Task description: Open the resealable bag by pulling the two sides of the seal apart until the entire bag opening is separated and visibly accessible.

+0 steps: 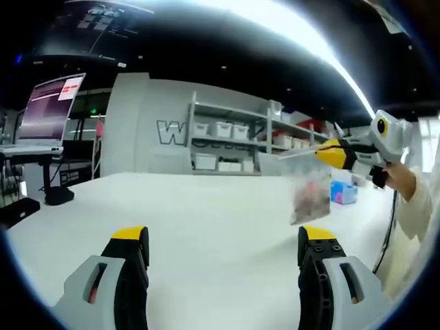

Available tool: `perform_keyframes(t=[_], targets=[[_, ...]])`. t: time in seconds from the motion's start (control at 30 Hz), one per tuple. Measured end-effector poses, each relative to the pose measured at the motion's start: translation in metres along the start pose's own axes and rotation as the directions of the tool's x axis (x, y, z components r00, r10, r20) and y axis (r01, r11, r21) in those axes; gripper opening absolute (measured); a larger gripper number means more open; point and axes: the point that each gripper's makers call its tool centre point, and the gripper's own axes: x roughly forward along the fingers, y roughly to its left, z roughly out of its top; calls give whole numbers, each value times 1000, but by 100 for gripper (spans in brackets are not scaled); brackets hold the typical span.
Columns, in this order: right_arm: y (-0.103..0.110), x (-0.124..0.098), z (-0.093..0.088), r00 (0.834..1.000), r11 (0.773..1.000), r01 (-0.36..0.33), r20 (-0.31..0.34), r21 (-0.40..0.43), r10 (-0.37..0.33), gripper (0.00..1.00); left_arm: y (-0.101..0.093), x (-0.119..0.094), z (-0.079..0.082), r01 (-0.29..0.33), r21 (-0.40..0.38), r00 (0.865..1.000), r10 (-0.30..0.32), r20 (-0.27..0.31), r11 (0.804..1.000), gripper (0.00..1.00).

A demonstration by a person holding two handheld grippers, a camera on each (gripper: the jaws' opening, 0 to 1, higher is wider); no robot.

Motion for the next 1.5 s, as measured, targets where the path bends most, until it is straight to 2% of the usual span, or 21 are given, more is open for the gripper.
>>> perform_keyframes(t=[0.4, 0.8, 1.23, 1.5], targets=[[13, -15, 1, 1000, 999, 1, 3, 34, -1, 0, -2, 0, -1, 2, 1, 1000, -2, -2, 1000, 88], [27, -18, -4, 1000, 997, -31, 1, 71, 31, 0, -5, 1, -3, 17, 9, 1000, -17, -17, 1000, 87], [56, -25, 1, 996, 986, -93, 23, 135, 91, 0, -6, 1, -2, 32, 2, 999, -32, -22, 999, 86], [77, -23, -3, 990, 972, -140, 27, 187, 138, 0, -7, 0, -2, 40, -5, 999, -40, -26, 999, 85]])
